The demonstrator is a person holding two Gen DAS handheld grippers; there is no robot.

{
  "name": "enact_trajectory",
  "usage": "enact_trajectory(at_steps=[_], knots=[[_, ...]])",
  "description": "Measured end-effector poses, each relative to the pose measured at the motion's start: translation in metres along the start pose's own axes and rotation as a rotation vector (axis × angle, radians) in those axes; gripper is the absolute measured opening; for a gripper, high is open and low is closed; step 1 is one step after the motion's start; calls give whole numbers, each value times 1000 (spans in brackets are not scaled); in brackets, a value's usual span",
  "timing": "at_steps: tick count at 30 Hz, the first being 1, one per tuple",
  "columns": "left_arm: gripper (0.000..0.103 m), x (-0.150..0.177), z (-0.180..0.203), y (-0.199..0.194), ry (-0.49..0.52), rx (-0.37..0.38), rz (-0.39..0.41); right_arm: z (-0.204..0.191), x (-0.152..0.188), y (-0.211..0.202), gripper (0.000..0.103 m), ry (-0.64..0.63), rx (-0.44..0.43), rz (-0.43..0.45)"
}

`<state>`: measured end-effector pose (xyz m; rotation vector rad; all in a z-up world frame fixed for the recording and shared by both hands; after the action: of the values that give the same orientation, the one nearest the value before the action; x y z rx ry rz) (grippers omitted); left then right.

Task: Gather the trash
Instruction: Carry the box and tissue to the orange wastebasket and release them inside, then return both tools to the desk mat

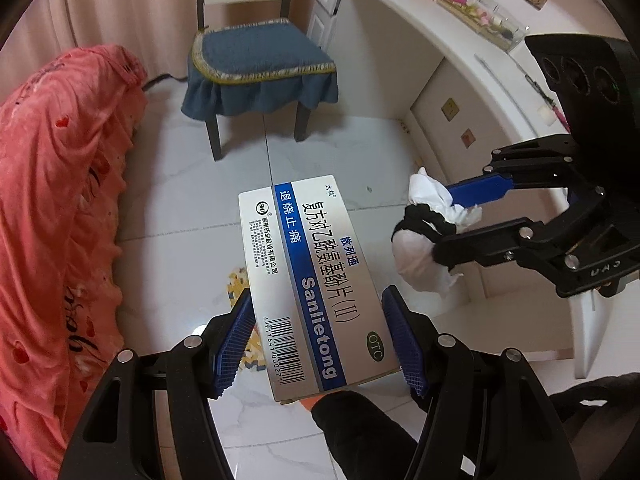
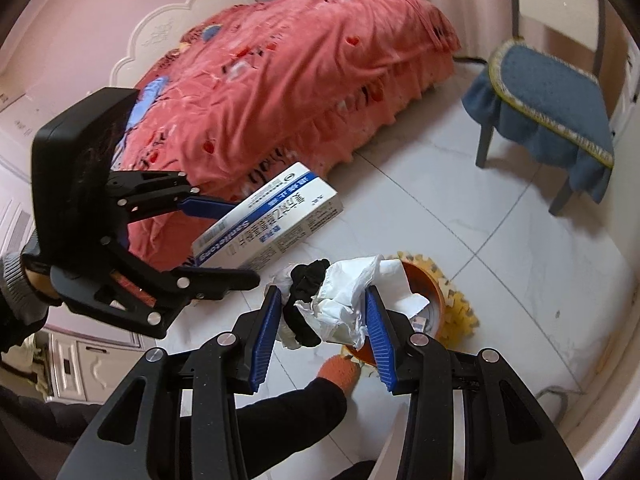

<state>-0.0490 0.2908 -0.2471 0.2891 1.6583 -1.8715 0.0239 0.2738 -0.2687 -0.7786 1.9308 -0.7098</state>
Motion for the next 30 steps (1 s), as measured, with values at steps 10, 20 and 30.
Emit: enact_trajectory(at_steps=[10, 20, 30], knots=[[66, 15, -13, 32, -10, 40, -51, 26, 15, 44, 48, 54, 21, -51], [71, 18, -18, 45, -12, 37, -79, 34, 22, 54, 60, 99, 47, -55], [71, 0, 12, 15, 35, 30, -40, 18, 11, -9, 60, 113, 41, 31]])
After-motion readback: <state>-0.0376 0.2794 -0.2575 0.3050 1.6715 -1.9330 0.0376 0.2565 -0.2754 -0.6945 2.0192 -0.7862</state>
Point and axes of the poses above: each gripper's, at about its wrist camera, not at the fingertips, and y roughly the way its jaws point, z to its right, x to its underside, the point moved 2 cm from there along y, roughly the way its jaws point, and after that the axes turned 13 degrees about z, right-handed, at the moved point
